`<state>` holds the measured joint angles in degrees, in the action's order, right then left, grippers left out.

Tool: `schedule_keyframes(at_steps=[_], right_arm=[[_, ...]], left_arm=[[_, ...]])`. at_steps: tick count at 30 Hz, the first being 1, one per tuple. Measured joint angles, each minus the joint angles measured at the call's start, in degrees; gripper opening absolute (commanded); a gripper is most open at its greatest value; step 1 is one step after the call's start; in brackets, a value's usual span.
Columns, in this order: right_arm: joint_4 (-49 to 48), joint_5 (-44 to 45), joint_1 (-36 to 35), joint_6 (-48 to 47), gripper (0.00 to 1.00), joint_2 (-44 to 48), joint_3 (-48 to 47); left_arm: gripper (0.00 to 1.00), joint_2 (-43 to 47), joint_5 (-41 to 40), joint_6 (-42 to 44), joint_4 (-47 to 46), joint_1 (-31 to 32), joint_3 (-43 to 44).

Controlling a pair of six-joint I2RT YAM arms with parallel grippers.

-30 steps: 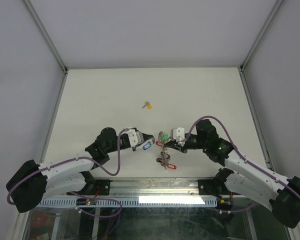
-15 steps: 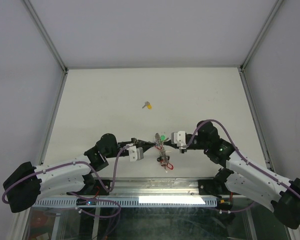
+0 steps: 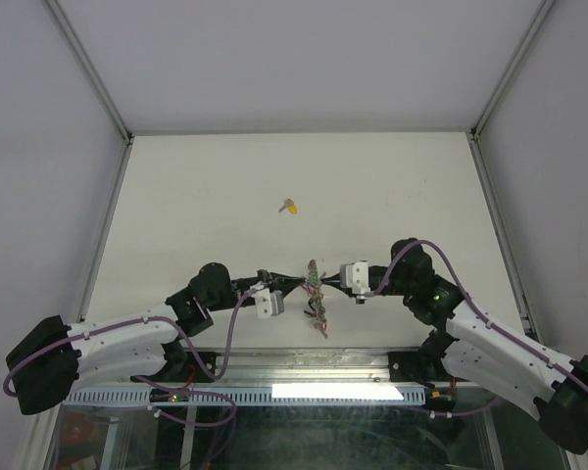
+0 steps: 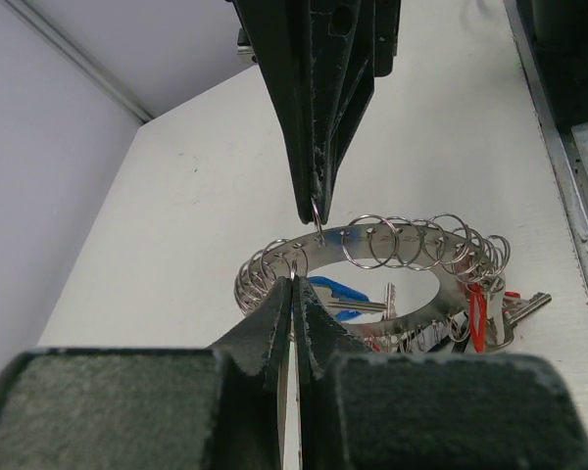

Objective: Put the keys on the keyring

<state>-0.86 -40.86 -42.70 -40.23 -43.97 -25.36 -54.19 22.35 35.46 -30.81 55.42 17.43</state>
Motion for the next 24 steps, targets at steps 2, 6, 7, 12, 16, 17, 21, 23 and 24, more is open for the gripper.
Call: schedule_keyframes(at_steps=[2, 6, 7, 12, 16, 17, 21, 23, 24], right_arm=[[0.0, -0.4, 0.0, 0.7, 0.00, -0.4, 0.0], [-1.0, -0.9, 0.0, 3.2, 0.00, -1.2, 0.0], [-1.4, -1.0, 0.0, 3.8, 0.00, -1.4, 0.0], [-3.0, -1.6, 0.0, 7.3, 0.00, -3.5, 0.0], [-3.9, -1.5, 0.0, 10.0, 0.00, -4.5, 0.0], [-4.2, -1.4, 0.0, 10.6, 0.00, -4.6, 0.0], [-6.2, -1.2, 0.0, 13.0, 0.00, -5.0, 0.0], [-6.9, -0.9, 0.0, 13.9, 0.00, -5.3, 0.0], [-7.1, -0.7, 0.0, 14.4, 0.00, -5.4, 0.0]], left_arm=[[0.00, 0.0, -0.7, 0.2, 0.0, 0.1, 0.0], [0.00, -0.1, -1.4, 0.2, 0.0, 0.1, 0.1], [0.00, -0.2, -1.4, 0.2, 0.0, 0.1, 0.1], [0.00, -0.6, -1.8, 0.2, 0.0, 0.1, 0.1], [0.00, -0.9, -2.4, 0.2, 0.0, 0.2, 0.2], [0.00, -1.0, -2.5, 0.2, 0.0, 0.2, 0.3], [0.00, -1.2, -2.6, 0.4, 0.1, 0.2, 0.7], [0.00, -1.4, -2.7, 0.4, 0.0, 0.2, 0.9], [0.00, -1.5, -2.7, 0.4, 0.0, 0.2, 0.9]])
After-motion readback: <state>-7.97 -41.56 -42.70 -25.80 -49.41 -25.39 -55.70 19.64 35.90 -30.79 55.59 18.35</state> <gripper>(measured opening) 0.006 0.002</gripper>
